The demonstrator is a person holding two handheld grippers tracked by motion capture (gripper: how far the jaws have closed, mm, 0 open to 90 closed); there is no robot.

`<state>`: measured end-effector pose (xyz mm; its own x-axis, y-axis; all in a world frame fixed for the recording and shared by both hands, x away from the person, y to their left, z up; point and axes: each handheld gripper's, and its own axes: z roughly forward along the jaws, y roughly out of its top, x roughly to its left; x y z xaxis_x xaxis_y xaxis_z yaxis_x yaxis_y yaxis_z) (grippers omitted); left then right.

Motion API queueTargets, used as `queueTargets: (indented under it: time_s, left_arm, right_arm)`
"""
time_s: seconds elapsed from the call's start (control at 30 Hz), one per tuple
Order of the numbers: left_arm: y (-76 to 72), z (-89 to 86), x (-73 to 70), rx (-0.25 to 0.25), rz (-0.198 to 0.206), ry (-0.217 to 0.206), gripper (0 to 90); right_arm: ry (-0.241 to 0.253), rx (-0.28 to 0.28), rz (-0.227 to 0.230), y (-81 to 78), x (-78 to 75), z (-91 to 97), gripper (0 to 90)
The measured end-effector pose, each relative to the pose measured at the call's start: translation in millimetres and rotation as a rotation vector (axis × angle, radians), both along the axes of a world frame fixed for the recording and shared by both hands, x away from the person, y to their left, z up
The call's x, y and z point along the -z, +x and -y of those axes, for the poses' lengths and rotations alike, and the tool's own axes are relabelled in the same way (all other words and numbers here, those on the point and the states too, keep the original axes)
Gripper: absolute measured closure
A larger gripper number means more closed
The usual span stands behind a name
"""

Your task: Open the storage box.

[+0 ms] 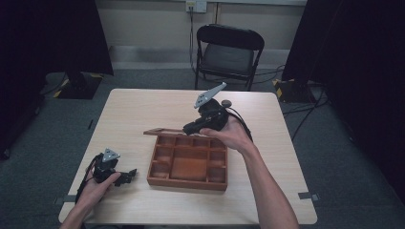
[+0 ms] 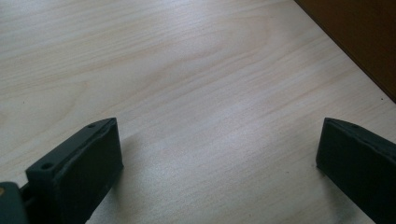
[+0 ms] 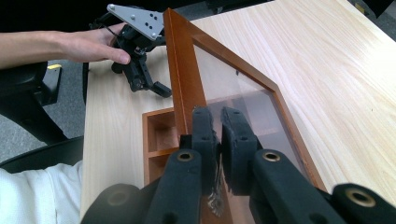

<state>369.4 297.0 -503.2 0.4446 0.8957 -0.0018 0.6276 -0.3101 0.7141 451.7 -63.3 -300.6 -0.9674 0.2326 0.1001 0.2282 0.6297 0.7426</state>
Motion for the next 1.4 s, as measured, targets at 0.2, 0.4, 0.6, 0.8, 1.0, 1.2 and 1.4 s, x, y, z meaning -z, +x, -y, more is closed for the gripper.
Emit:
queueTargets:
  time_s: [0.2,0.4,0.6,0.8,1.0,1.2,1.4]
  left_arm:
    - [0.0,0.0,0.0,0.0,0.0,0.0,0.0]
    - [0.0,0.0,0.0,0.0,0.0,0.0,0.0]
    - [0.0,0.0,0.0,0.0,0.0,0.0,0.0]
    - [0.0,0.0,0.0,0.0,0.0,0.0,0.0]
    - [0.0,0.0,0.0,0.0,0.0,0.0,0.0]
    - [0.0,0.0,0.0,0.0,0.0,0.0,0.0]
    - [0.0,0.0,0.0,0.0,0.0,0.0,0.0]
  right_arm:
    - [-0.001,-0.001,-0.001,-0.3,0.1,-0.1,84.6]
    - [-0.003,-0.003,0.003,-0.3,0.0,-0.1,84.6]
    - [-0.004,-0.006,0.005,-0.4,0.3,-0.7,84.6]
    - [-0.005,-0.005,0.006,-0.6,0.2,-0.8,84.6]
    - [-0.005,-0.005,0.003,-0.5,0.2,-0.8,84.6]
    - [-0.005,-0.006,0.004,-0.4,0.3,-0.9,84.6]
    - [-0.006,-0.006,0.003,-0.6,0.2,-1.0,84.6]
